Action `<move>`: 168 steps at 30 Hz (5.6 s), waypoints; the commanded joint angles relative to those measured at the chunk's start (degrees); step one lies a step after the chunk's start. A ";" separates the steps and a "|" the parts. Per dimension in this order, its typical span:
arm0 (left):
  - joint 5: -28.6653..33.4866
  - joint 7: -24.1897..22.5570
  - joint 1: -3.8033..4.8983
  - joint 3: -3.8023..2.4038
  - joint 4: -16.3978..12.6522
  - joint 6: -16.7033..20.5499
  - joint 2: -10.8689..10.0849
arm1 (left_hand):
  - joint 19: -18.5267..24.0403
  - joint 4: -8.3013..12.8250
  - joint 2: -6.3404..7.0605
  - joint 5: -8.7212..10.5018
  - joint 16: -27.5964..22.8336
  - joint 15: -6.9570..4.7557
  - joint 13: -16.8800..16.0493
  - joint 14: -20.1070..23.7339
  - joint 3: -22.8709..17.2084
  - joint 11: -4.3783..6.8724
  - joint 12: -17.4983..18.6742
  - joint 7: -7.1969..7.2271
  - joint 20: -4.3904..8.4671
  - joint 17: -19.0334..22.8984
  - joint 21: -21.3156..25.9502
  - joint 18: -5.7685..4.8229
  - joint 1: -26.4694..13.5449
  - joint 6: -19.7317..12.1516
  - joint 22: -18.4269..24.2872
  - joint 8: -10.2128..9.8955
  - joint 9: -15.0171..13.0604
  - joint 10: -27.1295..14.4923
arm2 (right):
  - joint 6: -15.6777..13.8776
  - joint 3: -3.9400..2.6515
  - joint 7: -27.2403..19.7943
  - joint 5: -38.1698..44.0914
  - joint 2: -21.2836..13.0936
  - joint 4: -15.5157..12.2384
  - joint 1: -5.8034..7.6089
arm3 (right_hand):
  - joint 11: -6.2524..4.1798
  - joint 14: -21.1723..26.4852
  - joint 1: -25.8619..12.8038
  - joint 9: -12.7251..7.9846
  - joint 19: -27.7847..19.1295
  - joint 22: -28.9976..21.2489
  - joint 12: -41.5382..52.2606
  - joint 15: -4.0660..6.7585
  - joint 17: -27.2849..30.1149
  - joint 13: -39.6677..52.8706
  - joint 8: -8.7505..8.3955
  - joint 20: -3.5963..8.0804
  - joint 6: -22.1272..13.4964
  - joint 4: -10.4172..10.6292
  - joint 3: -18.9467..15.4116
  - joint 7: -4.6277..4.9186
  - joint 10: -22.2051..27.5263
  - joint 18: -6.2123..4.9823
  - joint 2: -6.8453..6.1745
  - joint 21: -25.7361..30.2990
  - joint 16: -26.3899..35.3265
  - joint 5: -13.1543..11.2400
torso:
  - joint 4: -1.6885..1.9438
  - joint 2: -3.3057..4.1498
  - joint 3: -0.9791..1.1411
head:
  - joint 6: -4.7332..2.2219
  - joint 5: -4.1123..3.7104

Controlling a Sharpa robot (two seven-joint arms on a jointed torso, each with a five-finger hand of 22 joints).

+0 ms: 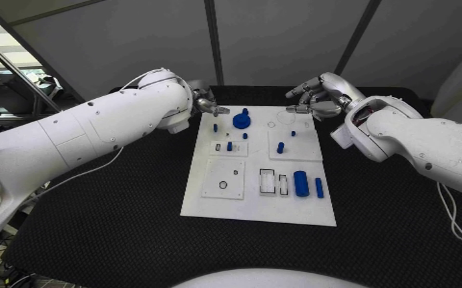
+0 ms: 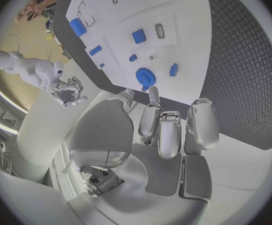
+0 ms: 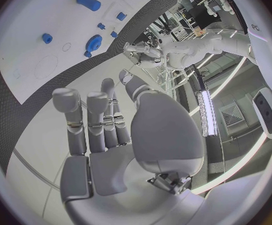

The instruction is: Assemble the parts on the task board

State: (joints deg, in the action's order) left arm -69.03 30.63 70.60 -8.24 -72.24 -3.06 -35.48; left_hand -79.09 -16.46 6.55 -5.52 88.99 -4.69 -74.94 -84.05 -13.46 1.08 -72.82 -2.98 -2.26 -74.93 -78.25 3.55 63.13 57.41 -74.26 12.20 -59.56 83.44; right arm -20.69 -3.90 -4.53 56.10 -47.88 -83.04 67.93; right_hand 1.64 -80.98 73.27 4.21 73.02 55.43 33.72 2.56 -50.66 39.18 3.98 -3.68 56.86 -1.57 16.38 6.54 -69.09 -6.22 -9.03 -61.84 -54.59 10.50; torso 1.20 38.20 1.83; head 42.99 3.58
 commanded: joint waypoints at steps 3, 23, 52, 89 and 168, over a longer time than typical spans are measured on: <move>0.61 -1.03 0.89 0.36 6.21 -5.95 2.29 | 0.53 -0.09 0.05 0.40 -0.31 0.61 -8.58 -5.55 0.56 -0.42 0.08 -0.33 -0.07 -13.87 0.36 0.65 0.55 0.25 0.20 -0.68 1.21 -0.14 | -0.01 -0.05 -0.53 -0.22 0.29 0.15 0.11 | -0.10 -0.28 -0.58 -0.07 0.39 -0.06 0.34 0.02 0.08 -0.08 -0.26 -0.07 0.35 0.39 -0.05 -0.08 -0.13 -1.09 -0.04 0.21 0.14 0.31 | -0.11 0.14 -0.05 | -0.20 0.08; 0.61 -2.77 1.06 2.77 18.27 -10.68 8.34 | 0.27 -0.19 -0.76 0.81 0.26 0.70 -8.82 -5.73 0.84 -0.48 -0.57 -0.36 -0.22 -14.39 0.26 0.59 0.27 0.95 -0.10 -1.12 2.45 0.09 | 0.14 -0.04 -0.60 -0.22 0.87 0.41 0.10 | -0.10 -0.28 -0.58 -0.07 0.39 -0.06 0.34 0.02 0.08 -0.08 -0.26 -0.07 0.35 0.39 -0.05 -0.08 -0.13 -1.09 -0.04 0.21 0.14 0.31 | -0.08 0.09 -0.06 | 0.06 0.36; 0.62 -3.42 0.76 3.13 20.20 -12.58 10.08 | -0.02 0.64 -1.86 2.50 0.76 0.64 -8.89 -5.87 1.52 -0.28 -0.79 -0.09 -0.21 -14.84 0.27 0.55 1.46 2.32 -0.47 -1.10 3.88 0.15 | 0.17 -0.04 -0.60 -0.21 1.11 0.48 0.10 | -0.11 -0.30 -0.76 -0.08 0.44 -0.13 0.41 0.02 0.09 -0.14 -0.28 -0.07 0.29 0.42 -0.02 -0.08 -0.09 -1.09 0.01 0.32 0.32 0.36 | -0.01 0.04 -0.01 | 0.43 0.32; 1.24 -5.56 0.75 3.15 19.94 -14.10 10.03 | -0.36 12.93 -9.56 -3.44 1.01 0.52 -8.60 -5.95 -6.81 -0.04 -0.64 0.05 0.07 -15.07 0.14 0.38 12.63 1.69 -1.57 -0.52 4.18 0.29 | 0.18 -0.05 -0.62 -0.21 1.13 0.41 0.10 | -0.11 -0.36 -0.80 -0.09 0.55 -0.04 0.47 0.02 -0.06 -0.18 -0.28 -0.07 0.26 0.40 0.04 -0.09 -0.06 -1.07 0.08 0.30 0.30 0.40 | 0.04 0.00 -0.02 | 0.76 0.26; -5.91 -8.37 -1.40 5.47 -2.00 -10.90 -1.91 | -1.49 22.08 -4.43 -23.21 1.01 0.21 -7.98 -5.95 -16.40 0.32 -0.25 0.28 0.25 -15.07 -0.91 0.05 6.30 3.09 -3.64 2.75 0.79 0.96 | 0.12 -0.04 -0.78 -0.22 0.78 0.82 0.09 | -0.10 -0.38 -0.88 -0.09 0.57 -0.05 0.50 0.02 -0.09 -0.19 -0.27 -0.07 0.27 0.42 0.05 -0.08 -0.07 -1.07 0.10 0.33 0.32 0.40 | -0.06 0.03 -0.01 | 1.32 1.11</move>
State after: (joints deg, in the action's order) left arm -73.75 22.65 69.30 -2.85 -74.19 -13.00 -37.45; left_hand -80.15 -3.30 2.49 -28.54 89.65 -4.08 -74.92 -83.85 -20.87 1.06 -73.39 -2.76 -2.06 -74.93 -78.80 3.55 69.12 60.09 -74.91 14.68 -58.73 84.11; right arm -20.62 -3.90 -4.68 56.04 -47.15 -82.18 67.92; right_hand 1.64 -80.98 73.05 4.20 73.22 55.38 33.94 2.56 -50.66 39.08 3.98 -3.88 56.86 -1.57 16.38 6.54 -69.09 -6.22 -8.81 -61.85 -54.59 10.77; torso 1.14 38.26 1.78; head 44.29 4.55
